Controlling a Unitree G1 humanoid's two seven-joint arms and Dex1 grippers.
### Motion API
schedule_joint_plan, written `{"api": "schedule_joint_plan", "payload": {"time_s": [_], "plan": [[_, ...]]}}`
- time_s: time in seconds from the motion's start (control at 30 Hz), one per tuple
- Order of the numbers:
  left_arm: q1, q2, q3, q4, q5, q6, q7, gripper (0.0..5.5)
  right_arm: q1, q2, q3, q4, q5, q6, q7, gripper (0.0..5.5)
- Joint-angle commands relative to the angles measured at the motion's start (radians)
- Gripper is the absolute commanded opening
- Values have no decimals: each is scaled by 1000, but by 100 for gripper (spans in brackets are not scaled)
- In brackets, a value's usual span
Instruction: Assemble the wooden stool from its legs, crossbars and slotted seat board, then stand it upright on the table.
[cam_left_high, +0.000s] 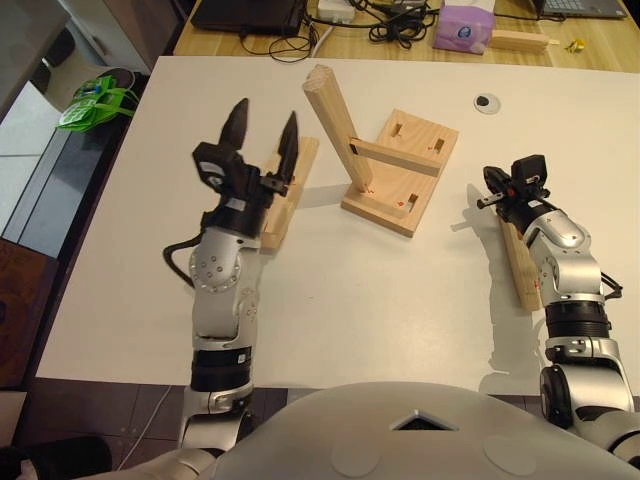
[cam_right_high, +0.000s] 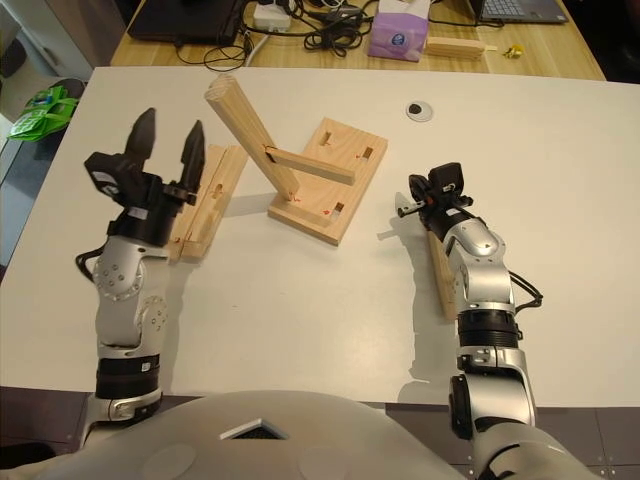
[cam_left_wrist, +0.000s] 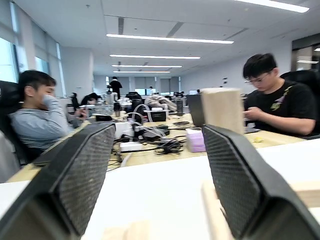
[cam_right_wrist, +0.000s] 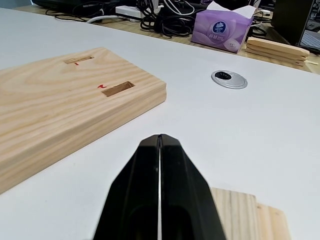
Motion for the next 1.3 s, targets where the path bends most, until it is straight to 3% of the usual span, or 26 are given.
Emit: {"api": "schedule_joint_plan", "payload": {"time_s": [0.03,0.43,0.8,1.03,1.3], "plan": [[11,27,75,135,35,-46,32,320,9,2,-9,-20,-1,0,-8,0],[-23,222,71,396,148,127,-65,320,25,-17,-19,-61,7,14,13,0],[-44,251,5,399,190,162,-138,320,28,-20,-20,-57,0,10,19,0],[-27,195,-64,187,76,263,-248,320,36,-20,-19,-61,-2,9,17,0],[2,213,-110,209,141,371,-213,320,41,-15,-13,-67,-2,9,18,0]]}}
